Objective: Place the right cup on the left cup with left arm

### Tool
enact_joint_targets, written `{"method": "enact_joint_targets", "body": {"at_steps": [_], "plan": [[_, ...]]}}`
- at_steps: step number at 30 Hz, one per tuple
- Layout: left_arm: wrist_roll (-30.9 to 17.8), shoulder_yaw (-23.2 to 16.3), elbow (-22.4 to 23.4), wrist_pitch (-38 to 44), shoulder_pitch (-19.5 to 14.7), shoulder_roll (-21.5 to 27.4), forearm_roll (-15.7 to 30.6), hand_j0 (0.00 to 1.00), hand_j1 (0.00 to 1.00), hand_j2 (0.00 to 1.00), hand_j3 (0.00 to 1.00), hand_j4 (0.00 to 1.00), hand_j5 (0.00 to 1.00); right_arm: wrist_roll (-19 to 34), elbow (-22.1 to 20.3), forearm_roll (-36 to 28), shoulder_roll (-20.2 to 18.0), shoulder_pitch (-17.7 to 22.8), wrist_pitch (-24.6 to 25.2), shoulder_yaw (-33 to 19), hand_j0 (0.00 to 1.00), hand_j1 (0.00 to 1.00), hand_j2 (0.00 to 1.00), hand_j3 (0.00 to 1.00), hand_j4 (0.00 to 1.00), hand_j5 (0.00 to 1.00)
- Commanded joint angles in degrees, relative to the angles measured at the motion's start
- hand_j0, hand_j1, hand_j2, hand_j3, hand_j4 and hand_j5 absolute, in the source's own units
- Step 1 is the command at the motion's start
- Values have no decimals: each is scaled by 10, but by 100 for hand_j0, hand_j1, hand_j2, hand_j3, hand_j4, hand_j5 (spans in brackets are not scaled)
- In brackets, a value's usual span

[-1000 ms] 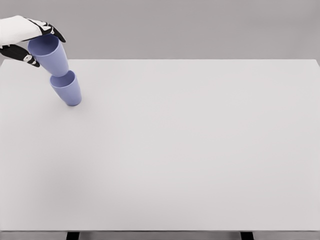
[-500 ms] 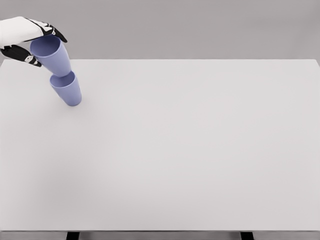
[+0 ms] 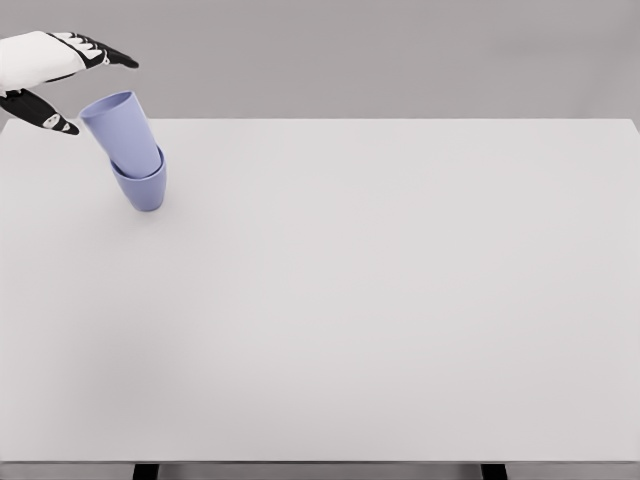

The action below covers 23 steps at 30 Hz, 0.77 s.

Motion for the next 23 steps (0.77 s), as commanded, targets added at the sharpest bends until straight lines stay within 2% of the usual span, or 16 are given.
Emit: {"method": "enact_joint_targets", "body": {"at_steps": [1, 9, 13, 16, 18, 19, 22, 23], "plan": [[0, 1, 1, 1, 0, 0, 4, 100, 100, 100, 100, 100, 100, 0, 0, 1, 0, 1, -1, 0, 100, 100, 100, 100, 100, 100], [1, 9, -6, 1, -3, 1, 12, 100, 100, 100, 100, 100, 100, 0, 0, 1, 0, 1, -1, 0, 100, 100, 100, 100, 100, 100], [0, 9, -96, 1, -4, 38, 57, 100, 100, 100, 100, 100, 100, 0, 0, 1, 0, 1, -1, 0, 100, 100, 100, 100, 100, 100], [-5, 11, -254, 1, -1, 106, 74, 100, 100, 100, 100, 100, 100, 0, 0, 1, 0, 1, -1, 0, 100, 100, 100, 100, 100, 100], [-7, 12, -342, 1, 3, 145, 74, 100, 100, 100, 100, 100, 100, 0, 0, 1, 0, 1, -1, 0, 100, 100, 100, 100, 100, 100], [-8, 14, -372, 1, 30, 147, 73, 100, 100, 100, 100, 100, 100, 0, 0, 1, 0, 0, -1, 0, 100, 100, 100, 100, 100, 100], [-22, 45, -378, 1, 105, 136, 71, 100, 100, 100, 100, 100, 100, 0, 0, 1, 0, 1, -1, 0, 100, 100, 100, 100, 100, 100], [-22, 50, -378, 1, 116, 133, 71, 100, 100, 100, 100, 100, 100, 0, 0, 1, 0, 1, -1, 0, 100, 100, 100, 100, 100, 100]]}}
